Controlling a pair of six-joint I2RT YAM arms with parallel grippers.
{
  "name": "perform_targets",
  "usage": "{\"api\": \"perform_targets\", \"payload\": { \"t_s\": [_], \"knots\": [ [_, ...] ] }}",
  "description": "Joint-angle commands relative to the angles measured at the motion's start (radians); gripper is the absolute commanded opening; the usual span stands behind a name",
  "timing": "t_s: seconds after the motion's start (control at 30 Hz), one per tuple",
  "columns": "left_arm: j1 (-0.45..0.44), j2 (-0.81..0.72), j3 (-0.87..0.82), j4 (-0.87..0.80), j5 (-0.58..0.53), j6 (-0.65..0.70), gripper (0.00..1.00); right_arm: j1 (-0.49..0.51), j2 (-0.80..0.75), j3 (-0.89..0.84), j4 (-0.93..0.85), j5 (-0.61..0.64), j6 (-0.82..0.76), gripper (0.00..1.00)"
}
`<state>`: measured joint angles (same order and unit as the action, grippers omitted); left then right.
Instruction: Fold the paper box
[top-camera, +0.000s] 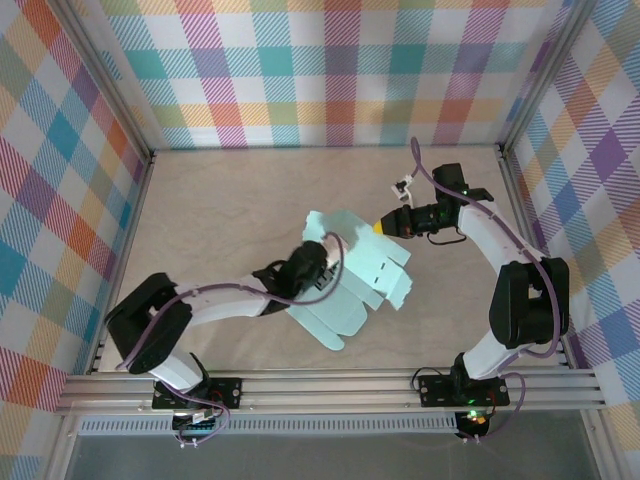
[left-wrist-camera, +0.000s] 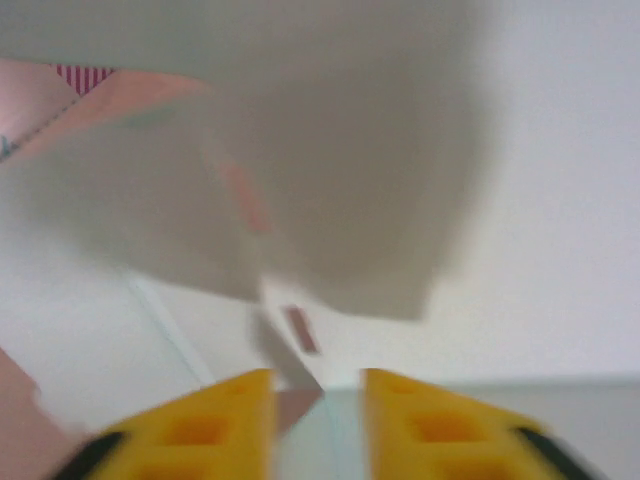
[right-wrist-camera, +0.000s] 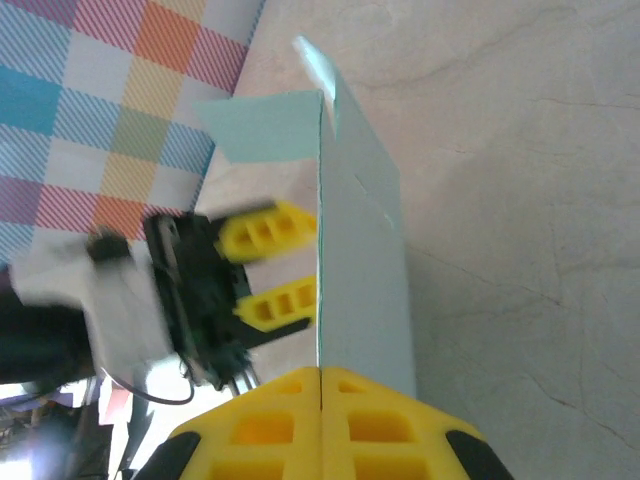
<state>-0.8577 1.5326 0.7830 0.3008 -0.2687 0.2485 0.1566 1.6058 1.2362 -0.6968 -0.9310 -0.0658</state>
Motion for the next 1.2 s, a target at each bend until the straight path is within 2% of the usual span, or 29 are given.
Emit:
{"api": "perform_targets", "payload": {
  "t_s": [0.0,0.13,0.2,0.3,0.43,0.5,0.57,0.63,0.87,1.0,1.17],
  "knots": [
    [0.060,-0.061,-0.063,0.112,0.277,-0.192,0.67,0.000,-0.018,0.005,0.006,0.048,-0.016,0.00],
    [0.138,-0.127,-0.155,0.263,0.357,-0.344,0.91,0.000,-0.027,-0.019,0.039,0.149,-0.008,0.00],
    [0.181,-0.159,-0.192,0.309,0.382,-0.410,0.96,0.003,-0.032,-0.036,0.061,0.220,-0.005,0.00],
    [0.223,-0.208,-0.217,0.286,0.384,-0.489,1.00,0.009,-0.071,-0.112,0.200,0.331,0.051,0.00],
    [0.232,-0.267,-0.240,0.221,0.336,-0.644,1.00,0.023,-0.132,-0.239,0.448,0.421,0.198,0.00],
    [0.232,-0.283,-0.265,0.224,0.350,-0.706,1.00,0.050,-0.157,-0.299,0.552,0.500,0.254,0.00],
    [0.229,-0.282,-0.279,0.211,0.353,-0.761,0.96,0.076,-0.168,-0.337,0.604,0.563,0.274,0.00],
    [0.220,-0.255,-0.278,0.180,0.358,-0.802,0.88,0.090,-0.172,-0.365,0.632,0.572,0.278,0.00],
    [0.179,-0.079,-0.239,0.188,0.356,-0.869,0.47,0.094,-0.170,-0.411,0.640,0.558,0.284,0.00],
    [0.172,0.004,-0.243,0.202,0.344,-0.857,0.34,0.092,-0.154,-0.415,0.638,0.517,0.291,0.04],
    [0.173,0.053,-0.266,0.215,0.339,-0.853,0.30,0.090,-0.133,-0.412,0.631,0.453,0.288,0.09]
  ]
}}
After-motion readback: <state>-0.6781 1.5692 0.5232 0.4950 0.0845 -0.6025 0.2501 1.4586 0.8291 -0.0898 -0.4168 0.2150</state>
